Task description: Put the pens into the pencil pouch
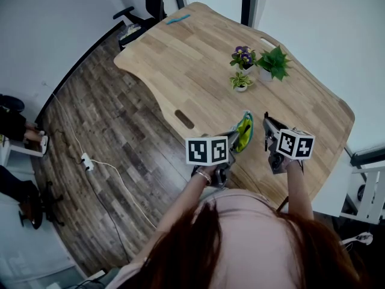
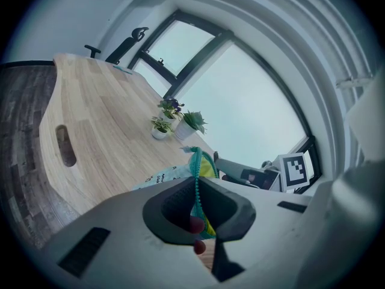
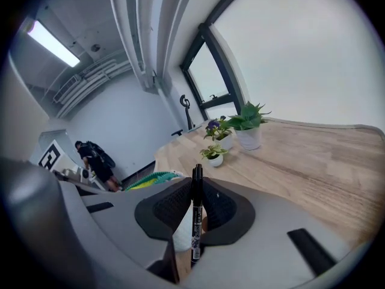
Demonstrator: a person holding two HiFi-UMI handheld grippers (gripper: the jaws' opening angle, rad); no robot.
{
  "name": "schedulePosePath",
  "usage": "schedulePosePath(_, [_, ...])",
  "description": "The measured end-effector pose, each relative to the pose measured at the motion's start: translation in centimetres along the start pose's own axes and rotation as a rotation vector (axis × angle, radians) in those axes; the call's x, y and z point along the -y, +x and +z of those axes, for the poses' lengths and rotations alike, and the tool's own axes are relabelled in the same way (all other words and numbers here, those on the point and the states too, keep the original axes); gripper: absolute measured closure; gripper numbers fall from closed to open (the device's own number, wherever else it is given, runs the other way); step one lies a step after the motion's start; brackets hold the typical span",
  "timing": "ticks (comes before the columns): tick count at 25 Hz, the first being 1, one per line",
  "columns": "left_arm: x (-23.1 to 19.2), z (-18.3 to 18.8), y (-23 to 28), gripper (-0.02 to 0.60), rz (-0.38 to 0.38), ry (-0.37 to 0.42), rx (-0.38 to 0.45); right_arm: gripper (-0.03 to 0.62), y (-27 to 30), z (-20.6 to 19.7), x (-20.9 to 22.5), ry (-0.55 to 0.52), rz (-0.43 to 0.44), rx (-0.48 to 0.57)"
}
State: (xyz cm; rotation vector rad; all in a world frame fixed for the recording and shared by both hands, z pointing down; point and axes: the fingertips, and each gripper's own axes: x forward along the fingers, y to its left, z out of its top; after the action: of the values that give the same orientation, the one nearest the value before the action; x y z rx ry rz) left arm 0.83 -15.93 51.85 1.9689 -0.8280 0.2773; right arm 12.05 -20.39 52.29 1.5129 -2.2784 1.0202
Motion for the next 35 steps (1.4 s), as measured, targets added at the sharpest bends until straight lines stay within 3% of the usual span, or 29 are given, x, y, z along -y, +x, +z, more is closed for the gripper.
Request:
schedulePosePath(18, [0.0, -0.1, 0.0, 0.569, -0.004, -0.007, -0.005, 0.543, -3.1, 7.4, -4.3, 0.171, 0.212, 0.269])
schedulePosePath(35, [0.0, 0.0, 0.1, 0.569, -0.008, -0.009, -0.008, 0.543, -3.6, 9.8, -8.1, 0.143, 0.351, 0.468])
